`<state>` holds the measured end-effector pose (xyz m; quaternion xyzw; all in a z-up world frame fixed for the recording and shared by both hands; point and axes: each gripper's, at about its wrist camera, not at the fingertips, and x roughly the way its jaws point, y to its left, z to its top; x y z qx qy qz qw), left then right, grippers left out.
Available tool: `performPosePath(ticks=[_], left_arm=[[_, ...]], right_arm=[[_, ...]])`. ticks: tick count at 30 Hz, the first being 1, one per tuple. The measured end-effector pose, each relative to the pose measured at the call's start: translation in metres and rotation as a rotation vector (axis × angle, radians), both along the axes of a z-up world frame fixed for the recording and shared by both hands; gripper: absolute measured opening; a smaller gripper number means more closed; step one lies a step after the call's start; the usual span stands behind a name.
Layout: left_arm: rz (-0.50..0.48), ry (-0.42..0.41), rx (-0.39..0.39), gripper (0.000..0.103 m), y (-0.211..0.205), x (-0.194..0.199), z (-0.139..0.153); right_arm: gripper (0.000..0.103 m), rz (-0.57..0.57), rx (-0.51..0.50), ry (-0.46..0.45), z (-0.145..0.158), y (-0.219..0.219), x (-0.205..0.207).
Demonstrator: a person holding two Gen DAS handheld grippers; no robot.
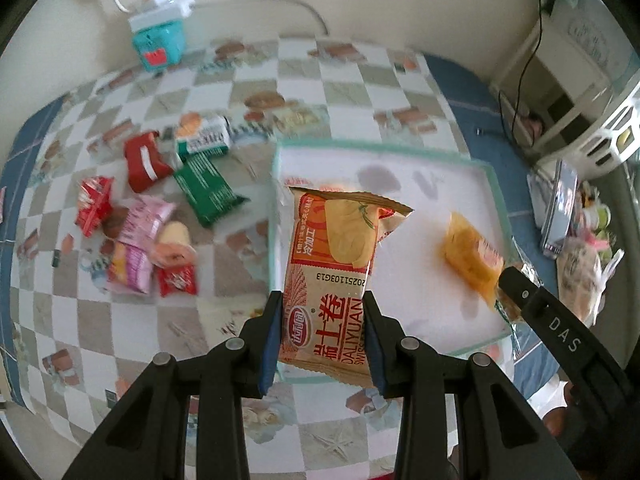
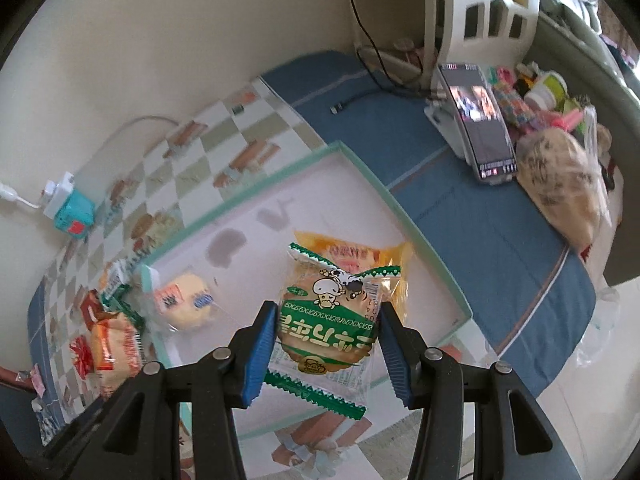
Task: Organize snacks
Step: 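Carry the bread bag and biscuit pack over the white tray, then open both grippers to drop the packs into the tray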
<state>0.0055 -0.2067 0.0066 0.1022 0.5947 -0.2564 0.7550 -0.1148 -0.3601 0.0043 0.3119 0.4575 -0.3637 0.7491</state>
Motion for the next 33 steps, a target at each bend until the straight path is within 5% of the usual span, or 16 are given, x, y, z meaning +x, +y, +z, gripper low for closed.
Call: performPosePath(ticks=[13, 17, 20, 24, 29, 33], left_arm=[[-0.002, 0.061, 0.058, 0.039, -0.017, 0.007, -0.03], [0.003, 0.047, 0.05, 0.065, -0.014, 0.009, -0.025], [0.012, 0.048, 0.047, 0.066, -0.009, 0.014, -0.021], [0.095, 0.068, 0.041, 0.078, 0.012, 0.031, -0.019], [0.27, 0.033, 0.05, 0.087, 0.062, 0.058, -0.016], [0.375, 0.04, 0.035, 0.093, 0.106, 0.077, -0.017]], right_arm=[[0.055, -0.009, 0.082, 0.086, -0.039, -0.005, 0.001], [0.065, -0.005, 0.068, 0.089, -0.035, -0.005, 0.003], [0.07, -0.005, 0.062, 0.081, -0.029, -0.005, 0.003], [0.082, -0.004, 0.054, 0.09, -0.027, -0.003, 0.006], [0.084, 0.048, 0.038, 0.105, -0.028, 0.011, 0.02], [0.103, 0.118, 0.009, 0.101, -0.024, 0.033, 0.035]])
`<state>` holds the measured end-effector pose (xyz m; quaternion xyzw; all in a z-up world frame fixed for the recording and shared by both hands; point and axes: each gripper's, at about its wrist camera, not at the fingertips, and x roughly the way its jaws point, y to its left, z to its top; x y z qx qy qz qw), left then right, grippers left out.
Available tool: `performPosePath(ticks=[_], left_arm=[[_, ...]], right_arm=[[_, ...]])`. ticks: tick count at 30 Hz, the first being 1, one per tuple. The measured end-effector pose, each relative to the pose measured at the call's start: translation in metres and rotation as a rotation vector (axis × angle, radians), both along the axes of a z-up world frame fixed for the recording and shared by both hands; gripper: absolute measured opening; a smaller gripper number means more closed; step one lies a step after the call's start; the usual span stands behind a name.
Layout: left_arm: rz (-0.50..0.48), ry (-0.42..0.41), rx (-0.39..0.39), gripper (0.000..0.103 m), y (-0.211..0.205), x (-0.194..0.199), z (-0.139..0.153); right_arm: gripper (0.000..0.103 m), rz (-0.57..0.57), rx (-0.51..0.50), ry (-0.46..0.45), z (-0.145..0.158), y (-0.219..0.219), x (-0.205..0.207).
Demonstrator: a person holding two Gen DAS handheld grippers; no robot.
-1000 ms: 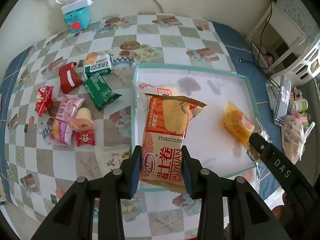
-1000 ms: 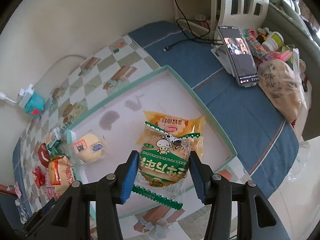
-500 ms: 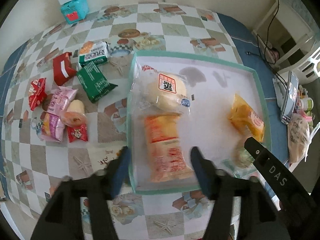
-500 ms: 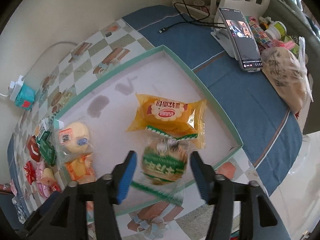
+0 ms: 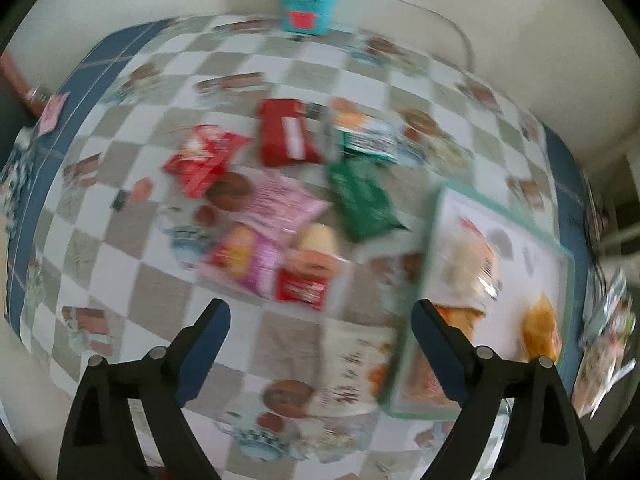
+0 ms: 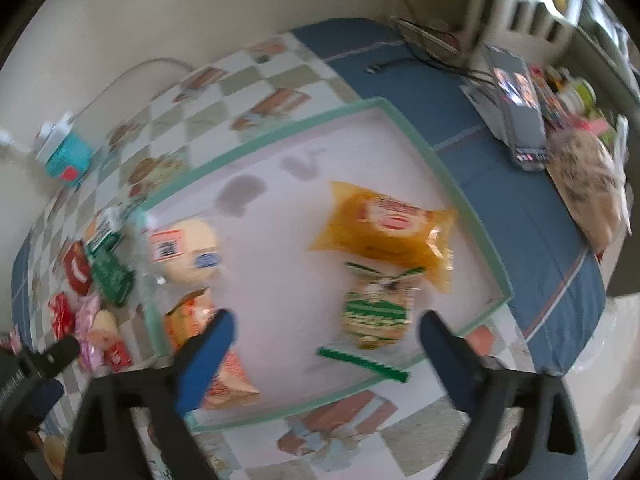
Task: Organize snacks
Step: 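Open both grippers to drop the packs into the tray, then move both tools back over the snack pile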
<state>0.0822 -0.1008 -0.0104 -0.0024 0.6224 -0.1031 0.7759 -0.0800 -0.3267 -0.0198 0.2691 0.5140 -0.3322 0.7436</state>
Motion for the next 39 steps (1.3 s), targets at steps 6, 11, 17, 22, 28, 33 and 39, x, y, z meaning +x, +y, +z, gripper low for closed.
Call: performPosePath(ticks=[6, 11, 17, 22, 28, 33, 39], left_arm=[[0.058, -0.058, 0.09, 0.093, 0.044, 0.012, 0.002], [0.026, -0.117, 0.176, 0.094, 0.063, 0.014, 0.004], [0.032, -0.112, 0.168, 0.095, 0.082, 0.017, 0.003], [0.064, -0.107, 0.172, 0.095, 0.102, 0.021, 0.001], [0.079, -0.056, 0.224, 0.095, 0.122, 0.031, -0.021], [0.076, 0.005, 0.249, 0.095, 0.129, 0.037, -0.043], [0.081, 0.033, 0.219, 0.095, 0.132, 0.039, -0.049]], right_arm=[[0.103, 0.098, -0.015, -0.029, 0.009, 0.04, 0.021], [0.103, 0.168, -0.029, -0.025, 0.009, 0.072, 0.036], [0.103, 0.259, -0.007, -0.037, 0.007, 0.108, 0.051], [0.103, 0.341, 0.033, -0.028, -0.002, 0.138, 0.067], [0.103, 0.405, 0.107, 0.022, -0.026, 0.164, 0.082], [0.103, 0.418, 0.15, 0.048, -0.041, 0.17, 0.088], [0.103, 0.45, 0.175, 0.061, -0.048, 0.176, 0.093]])
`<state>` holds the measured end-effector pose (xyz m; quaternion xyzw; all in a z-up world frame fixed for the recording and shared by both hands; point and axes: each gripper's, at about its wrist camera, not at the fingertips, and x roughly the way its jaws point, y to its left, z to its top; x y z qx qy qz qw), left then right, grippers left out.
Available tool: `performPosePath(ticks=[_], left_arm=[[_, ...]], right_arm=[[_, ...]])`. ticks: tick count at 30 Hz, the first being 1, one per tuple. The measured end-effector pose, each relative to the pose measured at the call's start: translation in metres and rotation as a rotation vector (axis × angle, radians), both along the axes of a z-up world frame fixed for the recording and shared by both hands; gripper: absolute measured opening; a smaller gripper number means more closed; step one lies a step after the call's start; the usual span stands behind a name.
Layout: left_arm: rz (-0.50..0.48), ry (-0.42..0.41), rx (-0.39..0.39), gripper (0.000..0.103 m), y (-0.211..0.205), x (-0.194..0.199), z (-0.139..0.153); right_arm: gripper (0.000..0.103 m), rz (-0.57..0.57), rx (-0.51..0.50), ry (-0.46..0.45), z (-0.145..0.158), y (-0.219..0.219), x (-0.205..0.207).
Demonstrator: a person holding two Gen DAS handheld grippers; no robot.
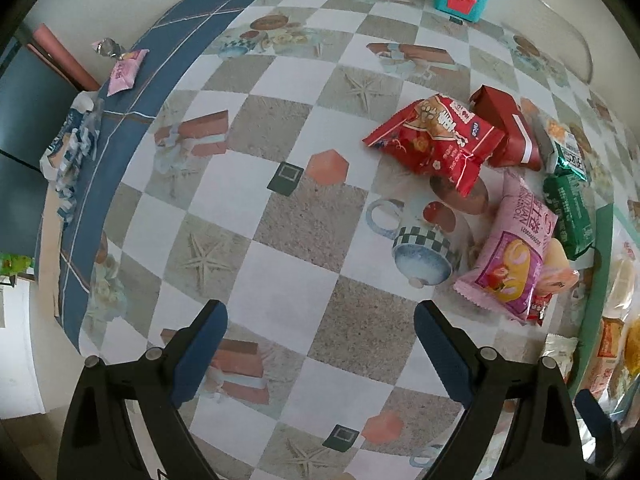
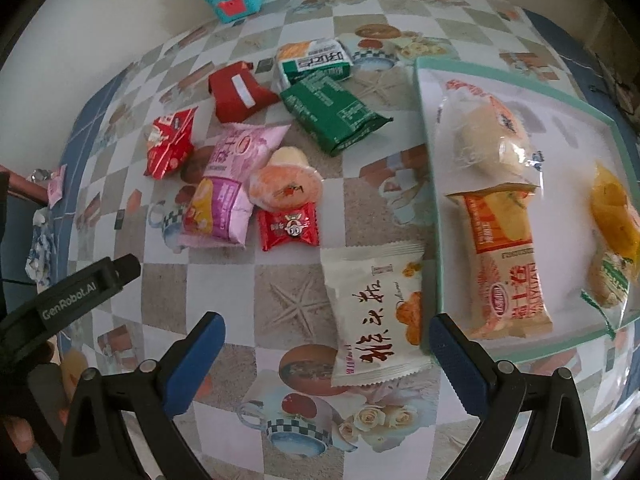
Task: Organize snacks
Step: 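Move both tools back over the snack pile, then grasp the pink Swiss roll pack with the left gripper while the right grasps the white biscuit pack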
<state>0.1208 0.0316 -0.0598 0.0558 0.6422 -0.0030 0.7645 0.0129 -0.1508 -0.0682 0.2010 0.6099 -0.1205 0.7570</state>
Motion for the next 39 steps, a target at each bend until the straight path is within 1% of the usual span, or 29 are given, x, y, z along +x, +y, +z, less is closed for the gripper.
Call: performPosePath(ticks=[5, 10, 16, 20, 21, 25, 28, 29, 30, 32, 33, 34, 36, 39], left_arm=[[0.012, -0.001, -0.031, 0.095, 0.005, 0.003, 0.003], [0.031, 0.0, -0.06, 0.095, 0.016, 0.008, 0.003], [0.055, 0.002, -0.087, 0.095, 0.026, 0.013, 0.003], [0.066, 0.01, -0.1, 0.095, 0.032, 0.016, 0.0], [0.068, 0.013, -0.103, 0.095, 0.034, 0.018, -0.001], [0.075, 0.019, -0.113, 0.095, 0.037, 0.021, -0.004], [0.079, 0.021, -0.118, 0.095, 0.038, 0.022, -0.004], [0.076, 0.02, -0.119, 0.095, 0.037, 0.023, -0.005], [0.073, 0.018, -0.119, 0.095, 0.036, 0.025, -0.005], [0.062, 0.013, -0.119, 0.095, 0.029, 0.026, -0.003], [0.054, 0.005, -0.125, 0.095, 0.026, 0.027, -0.001], [0.046, -0.002, -0.136, 0.095, 0.022, 0.028, 0.0], [0.031, -0.011, -0.163, 0.095, 0.015, 0.029, 0.004], [-0.008, -0.026, -0.208, 0.095, 0.0, 0.03, 0.008]], right_arm=[[0.103, -0.002, 0.039, 0.007, -0.009, -0.002, 0.004], [0.103, -0.009, 0.043, 0.039, -0.025, -0.008, 0.008], [0.103, 0.025, -0.006, 0.048, -0.031, 0.002, 0.014], [0.101, 0.045, 0.049, 0.037, -0.037, 0.012, 0.017], [0.1, 0.049, 0.043, 0.038, -0.039, 0.014, 0.018], [0.087, 0.064, -0.048, 0.071, -0.045, 0.022, 0.022], [0.083, 0.079, -0.162, 0.095, -0.05, 0.028, 0.022], [0.081, 0.086, -0.173, 0.084, -0.05, 0.029, 0.022], [0.077, 0.095, -0.178, 0.076, -0.049, 0.031, 0.023], [0.075, 0.102, -0.181, 0.064, -0.049, 0.038, 0.023], [0.073, 0.105, -0.177, 0.059, -0.05, 0.04, 0.023], [0.067, 0.106, -0.171, 0.054, -0.05, 0.041, 0.023], [0.062, 0.109, -0.171, 0.047, -0.047, 0.038, 0.022], [0.061, 0.104, -0.164, 0.041, -0.046, 0.04, 0.02]])
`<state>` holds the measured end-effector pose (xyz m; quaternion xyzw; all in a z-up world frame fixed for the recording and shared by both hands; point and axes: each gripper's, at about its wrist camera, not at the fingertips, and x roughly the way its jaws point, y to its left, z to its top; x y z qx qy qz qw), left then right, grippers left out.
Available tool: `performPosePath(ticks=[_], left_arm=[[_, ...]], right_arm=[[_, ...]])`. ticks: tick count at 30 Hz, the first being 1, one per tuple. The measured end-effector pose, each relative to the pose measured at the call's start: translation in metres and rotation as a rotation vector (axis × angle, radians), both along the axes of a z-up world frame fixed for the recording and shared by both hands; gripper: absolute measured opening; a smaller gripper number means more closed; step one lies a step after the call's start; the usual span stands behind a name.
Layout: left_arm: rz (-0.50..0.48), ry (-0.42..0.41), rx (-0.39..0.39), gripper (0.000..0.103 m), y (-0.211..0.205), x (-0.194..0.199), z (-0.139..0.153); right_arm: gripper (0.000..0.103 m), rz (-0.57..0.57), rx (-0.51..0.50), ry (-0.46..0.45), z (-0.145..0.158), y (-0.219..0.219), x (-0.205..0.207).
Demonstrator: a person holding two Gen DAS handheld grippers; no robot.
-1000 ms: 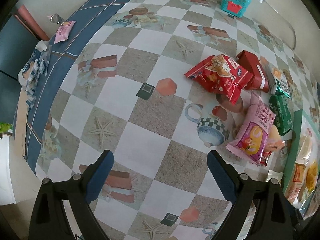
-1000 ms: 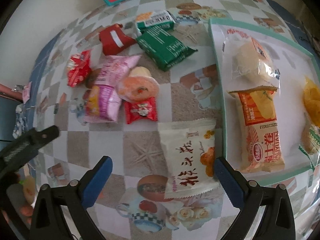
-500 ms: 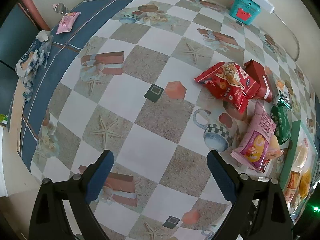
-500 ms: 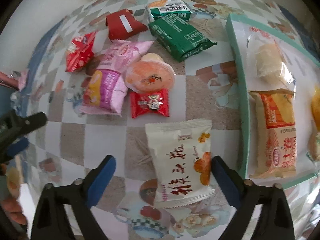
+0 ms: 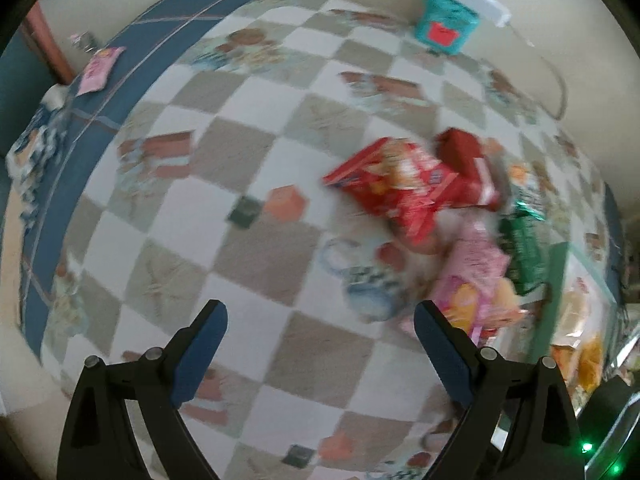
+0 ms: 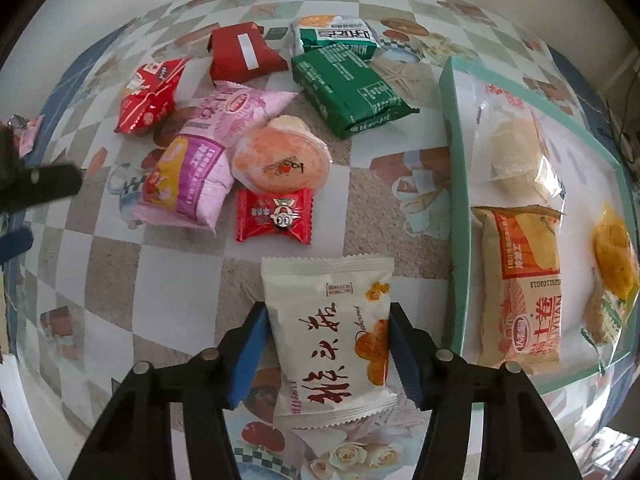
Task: Organize snacks
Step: 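Grasp the pink Swiss roll pack with the left gripper while the right grasps the white biscuit pack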
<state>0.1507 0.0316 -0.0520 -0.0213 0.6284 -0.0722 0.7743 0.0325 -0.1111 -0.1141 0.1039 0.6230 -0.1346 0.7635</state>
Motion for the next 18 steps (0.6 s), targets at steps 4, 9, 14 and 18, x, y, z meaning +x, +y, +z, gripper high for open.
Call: performPosePath(ticks=[4, 9, 14, 18], left_arm=[[-0.074, -0.03, -0.02, 0.095, -0.029, -0.003, 0.003], [-0.155, -0.067, -0.026, 0.095, -0.06, -0.007, 0.003], [-0.226, -0.076, -0.01, 0.094, -0.084, -0.012, -0.008], [-0.251, -0.073, 0.015, 0.08, -0.094, -0.017, -0.015]], right_arm=[[0.06, -0.014, -0.003, -0.015, 0.004, -0.02, -0.003], [0.06, -0.029, 0.007, -0.03, 0.006, -0.032, -0.003], [0.06, -0.026, 0.022, -0.035, 0.008, -0.038, -0.002], [0.06, -0.025, 0.031, -0.038, 0.012, -0.035, -0.005]])
